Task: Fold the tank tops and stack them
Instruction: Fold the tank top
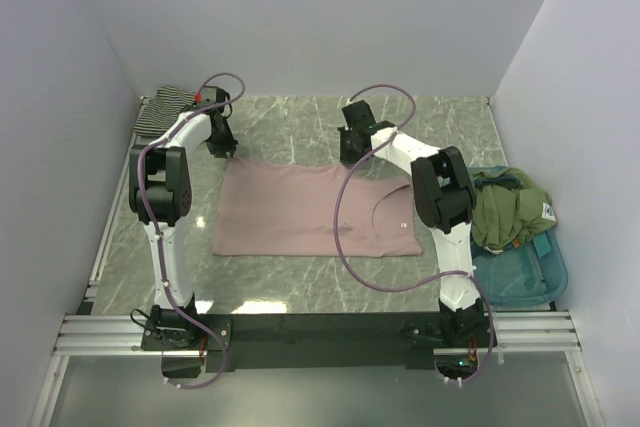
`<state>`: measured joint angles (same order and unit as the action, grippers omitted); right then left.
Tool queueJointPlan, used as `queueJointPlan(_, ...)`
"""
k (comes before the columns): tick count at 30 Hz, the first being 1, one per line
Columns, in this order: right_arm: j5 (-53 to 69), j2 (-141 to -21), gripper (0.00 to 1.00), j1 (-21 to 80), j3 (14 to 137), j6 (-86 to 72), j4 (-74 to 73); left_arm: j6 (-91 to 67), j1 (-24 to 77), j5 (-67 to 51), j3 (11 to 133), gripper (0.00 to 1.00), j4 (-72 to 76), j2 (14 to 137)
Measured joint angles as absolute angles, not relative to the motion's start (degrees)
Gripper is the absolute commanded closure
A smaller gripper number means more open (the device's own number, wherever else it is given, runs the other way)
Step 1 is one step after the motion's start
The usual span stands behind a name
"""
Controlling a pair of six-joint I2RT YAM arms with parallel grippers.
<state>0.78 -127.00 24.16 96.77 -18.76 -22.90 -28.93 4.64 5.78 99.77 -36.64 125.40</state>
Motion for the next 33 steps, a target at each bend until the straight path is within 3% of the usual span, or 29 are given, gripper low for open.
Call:
queueJointPlan(5,1.28,-126.85,0.87,24.16,96.77,-19.07,-22.85,-28.95,4.62,4.99,99.74,0.75,-34.94,125.40)
queueJointPlan(10,1.56,-126.13,0.66,24.16,96.77,-19.42,-22.76,-28.86,4.56,3.36,99.20,0.60,-33.12,125.36)
queueJointPlan(12,1.63,-125.69,0.62,24.16,96.75,-19.40,-22.72,-28.95,4.56,3.14,98.74,0.60,-32.80,125.23)
queueJointPlan(22,1.83,-124.25,0.61,24.16,96.57,-19.40,-22.63,-28.95,4.56,3.92,98.78,0.67,-34.41,125.23)
queueJointPlan(33,2.74,-124.25,0.58,24.53,94.85,-19.14,-22.31,-28.29,4.56,3.88,99.24,0.67,-35.40,125.23)
